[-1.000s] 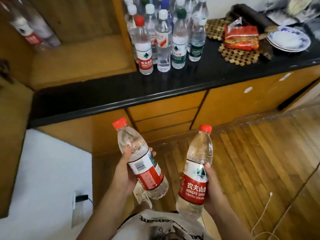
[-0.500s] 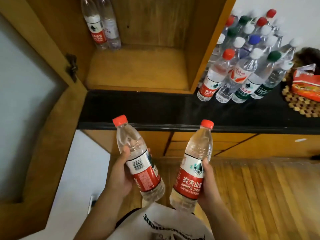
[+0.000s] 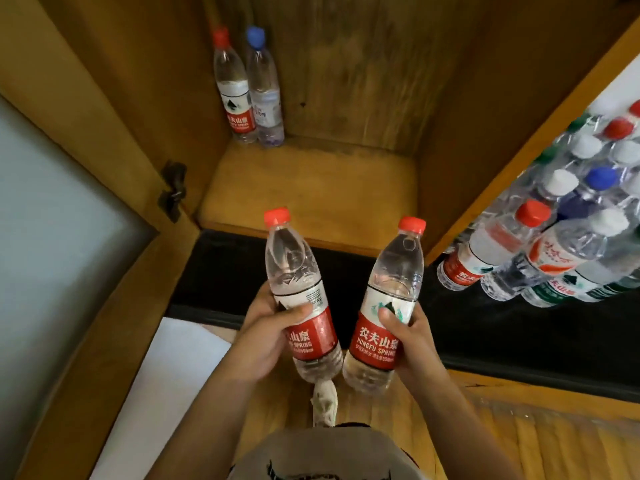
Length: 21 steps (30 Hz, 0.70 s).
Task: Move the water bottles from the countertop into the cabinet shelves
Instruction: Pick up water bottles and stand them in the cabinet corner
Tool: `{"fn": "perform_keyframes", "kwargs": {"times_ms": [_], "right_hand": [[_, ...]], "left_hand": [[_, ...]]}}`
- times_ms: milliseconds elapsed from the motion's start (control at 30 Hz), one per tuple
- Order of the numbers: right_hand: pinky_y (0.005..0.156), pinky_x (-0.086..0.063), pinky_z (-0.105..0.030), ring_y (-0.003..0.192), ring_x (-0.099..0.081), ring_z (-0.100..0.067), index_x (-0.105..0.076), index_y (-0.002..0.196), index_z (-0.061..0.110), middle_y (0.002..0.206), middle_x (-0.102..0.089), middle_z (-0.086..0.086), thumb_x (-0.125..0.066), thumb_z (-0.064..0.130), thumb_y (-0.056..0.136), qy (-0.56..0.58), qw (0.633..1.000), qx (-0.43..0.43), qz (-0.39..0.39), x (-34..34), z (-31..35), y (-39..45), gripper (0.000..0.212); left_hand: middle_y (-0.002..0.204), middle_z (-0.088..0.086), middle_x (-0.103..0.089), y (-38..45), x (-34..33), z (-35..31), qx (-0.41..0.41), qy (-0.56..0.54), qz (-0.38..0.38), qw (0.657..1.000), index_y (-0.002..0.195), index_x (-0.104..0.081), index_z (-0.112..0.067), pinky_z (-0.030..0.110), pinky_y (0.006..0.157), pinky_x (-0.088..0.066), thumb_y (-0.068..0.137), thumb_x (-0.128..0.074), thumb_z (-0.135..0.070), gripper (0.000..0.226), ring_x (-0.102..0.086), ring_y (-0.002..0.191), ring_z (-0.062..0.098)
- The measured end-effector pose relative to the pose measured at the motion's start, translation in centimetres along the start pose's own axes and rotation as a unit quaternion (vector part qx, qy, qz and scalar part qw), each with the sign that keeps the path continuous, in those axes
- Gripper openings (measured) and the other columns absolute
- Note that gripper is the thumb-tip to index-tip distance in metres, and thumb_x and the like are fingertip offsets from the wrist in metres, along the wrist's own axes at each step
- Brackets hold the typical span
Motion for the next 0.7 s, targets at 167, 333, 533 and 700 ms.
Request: {"fn": "perform_keyframes", "kwargs": {"times_ms": [167,333,533,700], "right_hand": [[0.081,-0.053,-0.042,0.104,-0.062,-0.024,-0.050,0.114,0.037,0.115,-0.063,-0.002,-0.085,0.035,0.046,-0.026,0.997,0.068,0.013,-1.9,6.6,6.5,0.076],[0.092,-0.049,-0.042,0.110,-0.058,-0.017,-0.046,0.109,0.047,0.116,-0.061,0.004,-0.088,0.027,0.048,-0.072,0.981,0.175,0.033,-4.8,12.3,11.1,0.077],[0.081,-0.048,-0.014,0.104,-0.058,0.002,-0.041,0.116,0.039,0.114,-0.057,0.009,-0.081,0.009,0.052,-0.137,0.953,0.266,0.050,-7.0,14.4,14.1,0.081],[0.078,-0.049,-0.015,0.098,-0.058,0.008,-0.041,0.113,0.037,0.111,-0.056,0.009,-0.079,-0.005,0.058,-0.160,0.954,0.250,0.051,-7.5,12.6,15.8,0.079]], "left_hand": [[0.089,-0.004,-0.073,5.8,-1.7,-6.4,-0.115,0.078,-0.053,0.989,0.111,-0.057,-0.010,0.017,0.064,-0.053,0.058,-0.071,0.003,0.056,-0.070,0.082,0.006],[0.100,-0.010,-0.063,10.3,-1.4,-11.5,-0.194,0.179,-0.149,0.953,0.116,-0.050,-0.012,0.013,0.076,-0.050,0.050,-0.084,0.006,0.077,-0.063,0.088,-0.003],[0.100,-0.018,-0.054,14.3,-1.7,-13.3,-0.232,0.215,-0.151,0.937,0.109,-0.043,-0.021,-0.003,0.072,-0.040,0.048,-0.085,0.007,0.080,-0.056,0.086,-0.015],[0.101,-0.010,-0.054,16.5,-1.5,-12.6,-0.240,0.243,-0.115,0.933,0.112,-0.040,-0.012,0.005,0.077,-0.045,0.047,-0.083,0.014,0.082,-0.056,0.092,0.000]]}}
Point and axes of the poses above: each hand's wrist, its own y-axis towards the middle knuckle, its own x-axis out of the back of the hand, z = x × y, the point moved 9 cm from there along y, towards the middle knuckle
